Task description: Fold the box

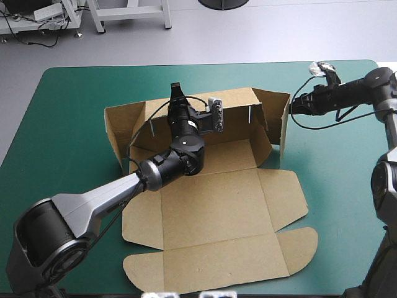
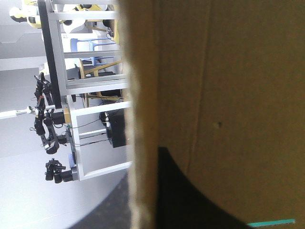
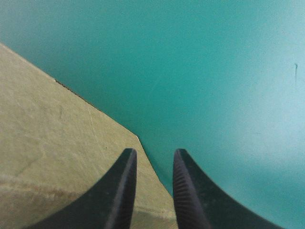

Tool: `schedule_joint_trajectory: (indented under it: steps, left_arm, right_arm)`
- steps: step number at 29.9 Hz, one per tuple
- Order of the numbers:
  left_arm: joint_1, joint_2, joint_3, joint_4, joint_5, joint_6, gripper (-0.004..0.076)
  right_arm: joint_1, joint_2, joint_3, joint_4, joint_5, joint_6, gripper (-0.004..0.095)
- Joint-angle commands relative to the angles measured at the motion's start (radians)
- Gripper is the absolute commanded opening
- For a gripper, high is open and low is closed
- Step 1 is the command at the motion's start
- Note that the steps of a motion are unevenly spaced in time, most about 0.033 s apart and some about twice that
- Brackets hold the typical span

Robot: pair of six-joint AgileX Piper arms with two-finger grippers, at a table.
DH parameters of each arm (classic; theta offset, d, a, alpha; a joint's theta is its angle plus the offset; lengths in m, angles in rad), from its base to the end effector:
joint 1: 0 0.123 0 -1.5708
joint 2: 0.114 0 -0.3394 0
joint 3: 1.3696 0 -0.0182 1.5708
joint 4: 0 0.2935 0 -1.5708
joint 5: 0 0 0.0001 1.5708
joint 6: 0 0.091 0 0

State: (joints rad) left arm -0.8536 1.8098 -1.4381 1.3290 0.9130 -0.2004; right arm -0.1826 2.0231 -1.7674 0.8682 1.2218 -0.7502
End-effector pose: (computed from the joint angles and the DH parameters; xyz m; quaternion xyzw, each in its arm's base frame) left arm 0.3502 -0.2951 0.3444 0.5133 0.6429 0.4015 0.4026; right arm 0.4994 -0.0258 0.3184 -0.1497 0.8975 0.3264 0.2559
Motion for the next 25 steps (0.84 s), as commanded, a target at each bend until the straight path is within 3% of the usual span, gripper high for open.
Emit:
schedule_joint_trajectory:
  steps: [1, 7, 25]
  left_arm:
    - [0.003, -0.047, -0.024, 0.071, 0.017, -0.040, -0.0006]
    - [0.003, -0.047, -0.024, 0.073, 0.019, -0.041, -0.0006]
    - [0.003, -0.047, -0.024, 0.100, 0.015, -0.040, -0.0006]
  right_arm:
    - [0.034, -0.054, -0.030, 0.000, 0.029, -0.001, 0.0250]
    - [0.077, -0.078, -0.030, -0.100, 0.029, 0.028, 0.0250]
    - [0.085, -0.222, 0.267, -0.071, 0.030, -0.087, 0.0250]
